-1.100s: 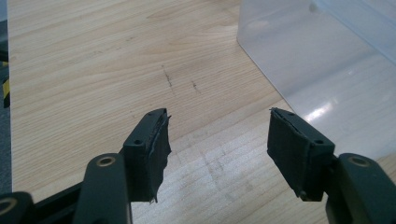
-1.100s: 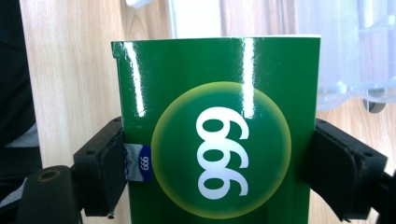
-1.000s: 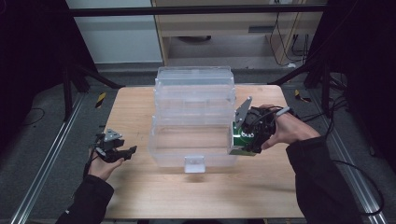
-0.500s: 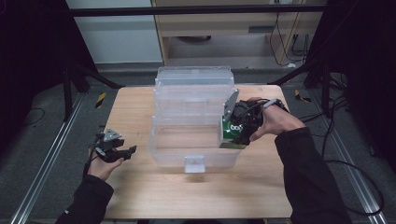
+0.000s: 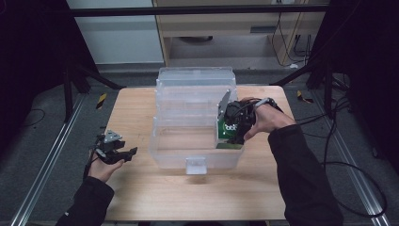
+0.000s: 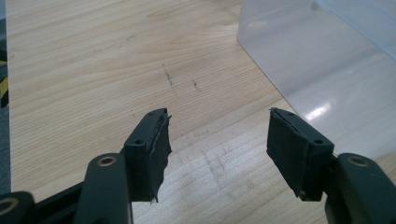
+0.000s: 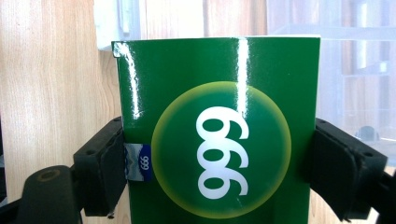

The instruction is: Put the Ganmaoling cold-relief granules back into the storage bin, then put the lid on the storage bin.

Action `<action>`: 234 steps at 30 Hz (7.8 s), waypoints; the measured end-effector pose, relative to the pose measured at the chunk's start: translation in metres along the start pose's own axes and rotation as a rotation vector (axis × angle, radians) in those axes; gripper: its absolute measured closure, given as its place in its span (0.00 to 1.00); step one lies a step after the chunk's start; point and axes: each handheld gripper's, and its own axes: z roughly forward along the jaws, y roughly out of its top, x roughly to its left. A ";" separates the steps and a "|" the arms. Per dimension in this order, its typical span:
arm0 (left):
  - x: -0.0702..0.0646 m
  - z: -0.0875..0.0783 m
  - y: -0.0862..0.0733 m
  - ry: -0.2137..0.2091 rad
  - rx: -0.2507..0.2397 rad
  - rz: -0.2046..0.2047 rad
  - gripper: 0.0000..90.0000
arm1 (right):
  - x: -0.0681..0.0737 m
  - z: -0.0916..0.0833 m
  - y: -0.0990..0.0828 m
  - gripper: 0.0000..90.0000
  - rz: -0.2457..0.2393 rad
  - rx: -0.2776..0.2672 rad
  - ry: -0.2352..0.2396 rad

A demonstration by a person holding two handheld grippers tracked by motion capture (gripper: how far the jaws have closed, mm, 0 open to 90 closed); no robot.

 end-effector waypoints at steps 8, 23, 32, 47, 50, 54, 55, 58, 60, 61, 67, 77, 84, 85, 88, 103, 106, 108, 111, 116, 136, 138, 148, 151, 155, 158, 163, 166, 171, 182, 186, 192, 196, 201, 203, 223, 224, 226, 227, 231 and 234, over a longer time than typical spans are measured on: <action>0.000 0.000 0.000 0.000 0.000 0.002 0.43 | 0.001 0.012 0.004 0.18 -0.019 0.019 0.024; 0.000 0.001 0.000 0.001 0.005 0.005 0.43 | 0.001 0.019 -0.003 0.18 0.006 0.034 0.015; 0.000 0.001 -0.001 0.002 0.004 0.001 0.43 | 0.001 0.028 -0.003 0.18 0.009 0.056 0.029; -0.001 0.001 -0.001 0.002 0.007 0.007 0.43 | 0.002 0.038 -0.005 0.18 0.014 0.059 0.025; -0.001 0.001 -0.001 0.001 0.008 0.006 0.43 | 0.003 0.040 -0.006 0.18 0.007 0.055 0.026; -0.001 0.001 -0.001 0.001 0.010 0.008 0.44 | 0.003 0.045 -0.006 0.18 -0.005 0.054 0.023; -0.001 0.001 -0.001 0.001 0.009 0.007 0.44 | 0.003 0.045 -0.006 0.18 -0.005 0.054 0.023; -0.001 0.002 -0.001 0.002 0.010 0.007 0.44 | 0.003 0.046 -0.007 0.18 0.002 0.052 0.024; -0.001 0.002 -0.001 0.001 0.011 0.007 0.44 | 0.003 0.047 -0.007 0.18 0.006 0.052 0.024; -0.001 0.002 -0.001 0.001 0.012 0.008 0.44 | 0.003 0.048 -0.007 0.18 0.008 0.053 0.024; -0.001 0.002 -0.001 0.000 0.013 0.007 0.44 | 0.003 0.050 -0.009 0.18 0.002 0.048 0.027; 0.000 0.002 -0.002 0.001 0.014 0.009 0.44 | 0.003 0.062 -0.007 0.18 -0.006 0.071 0.033; -0.001 0.002 -0.002 -0.001 0.016 0.009 0.44 | 0.002 0.063 -0.010 0.17 0.005 0.051 0.038; -0.001 0.002 -0.002 -0.001 0.016 0.010 0.44 | 0.002 0.063 -0.010 0.17 0.008 0.053 0.038; -0.001 0.002 -0.002 0.000 0.014 0.009 0.44 | 0.002 0.065 -0.011 0.17 0.013 0.048 0.042; -0.001 0.003 -0.002 0.000 0.018 0.009 0.44 | 0.001 0.072 -0.014 0.16 0.024 0.039 0.054; -0.001 0.003 -0.002 0.001 0.018 0.010 0.44 | 0.000 0.072 -0.014 0.16 0.025 0.040 0.058; 0.000 0.003 -0.002 0.001 0.018 0.009 0.44 | 0.000 0.072 -0.014 0.16 0.030 0.038 0.059; 0.000 0.003 -0.002 0.001 0.018 0.009 0.44 | -0.001 0.072 -0.014 0.16 0.038 0.043 0.065; 0.000 0.002 -0.002 0.001 0.018 0.009 0.44 | -0.001 0.074 -0.014 0.15 0.042 0.046 0.068; 0.000 0.002 -0.002 0.005 0.016 0.009 0.45 | -0.003 0.063 -0.017 0.18 0.084 0.017 0.064; 0.001 0.002 -0.002 0.004 0.015 0.012 0.46 | -0.002 0.058 -0.017 0.20 0.100 0.004 0.059; 0.000 0.000 -0.001 0.002 0.002 0.012 0.49 | 0.007 0.040 -0.016 0.21 0.153 -0.036 0.043; 0.000 -0.001 -0.001 0.002 0.000 0.011 0.49 | 0.012 0.038 -0.014 0.20 0.188 -0.038 0.058; 0.000 -0.001 -0.001 0.003 -0.003 0.010 0.50 | 0.017 0.038 -0.010 0.18 0.197 -0.049 0.078; 0.000 -0.001 -0.001 0.002 -0.002 0.013 0.50 | 0.021 0.040 -0.008 0.19 0.184 -0.055 0.083; 0.001 -0.001 -0.001 0.002 -0.008 0.014 0.51 | 0.025 0.042 -0.004 0.25 0.179 -0.071 0.082; 0.002 -0.001 -0.002 0.002 -0.012 0.011 0.51 | 0.028 0.045 -0.001 0.29 0.163 -0.077 0.083; 0.001 -0.001 -0.001 -0.001 -0.016 0.012 0.51 | 0.031 0.054 0.005 0.32 0.146 -0.076 0.092; 0.002 -0.003 -0.001 -0.004 -0.036 0.016 0.53 | 0.037 0.069 0.013 0.39 0.131 -0.077 0.100; 0.002 -0.002 0.000 -0.007 -0.037 0.012 0.54 | 0.038 0.074 0.015 0.44 0.116 -0.077 0.100; 0.001 -0.003 0.001 -0.014 -0.045 0.024 0.54 | 0.040 0.079 0.018 0.47 0.109 -0.103 0.110; 0.003 -0.004 0.001 -0.008 -0.058 0.031 0.53 | 0.040 0.085 0.020 0.49 0.100 -0.118 0.118; 0.005 -0.007 0.003 -0.008 -0.077 0.024 0.52 | 0.041 0.090 0.022 0.52 0.095 -0.127 0.132; 0.005 -0.008 0.003 -0.010 -0.085 0.025 0.51 | 0.042 0.092 0.023 0.53 0.093 -0.129 0.139; 0.003 -0.016 0.017 -0.036 -0.127 0.041 0.52 | 0.045 0.105 0.024 0.71 0.081 -0.130 0.212; 0.003 -0.017 0.019 -0.038 -0.134 0.041 0.52 | 0.045 0.104 0.024 0.71 0.082 -0.131 0.212; 0.003 -0.019 0.024 -0.039 -0.145 0.053 0.52 | 0.046 0.104 0.024 0.71 0.083 -0.127 0.213; 0.003 -0.020 0.025 -0.041 -0.149 0.053 0.52 | 0.046 0.104 0.024 0.71 0.087 -0.129 0.211; 0.003 -0.026 0.036 -0.046 -0.179 0.061 0.53 | 0.047 0.104 0.022 0.72 0.094 -0.137 0.202; 0.003 -0.029 0.044 -0.056 -0.199 0.077 0.54 | 0.048 0.104 0.020 0.72 0.102 -0.145 0.197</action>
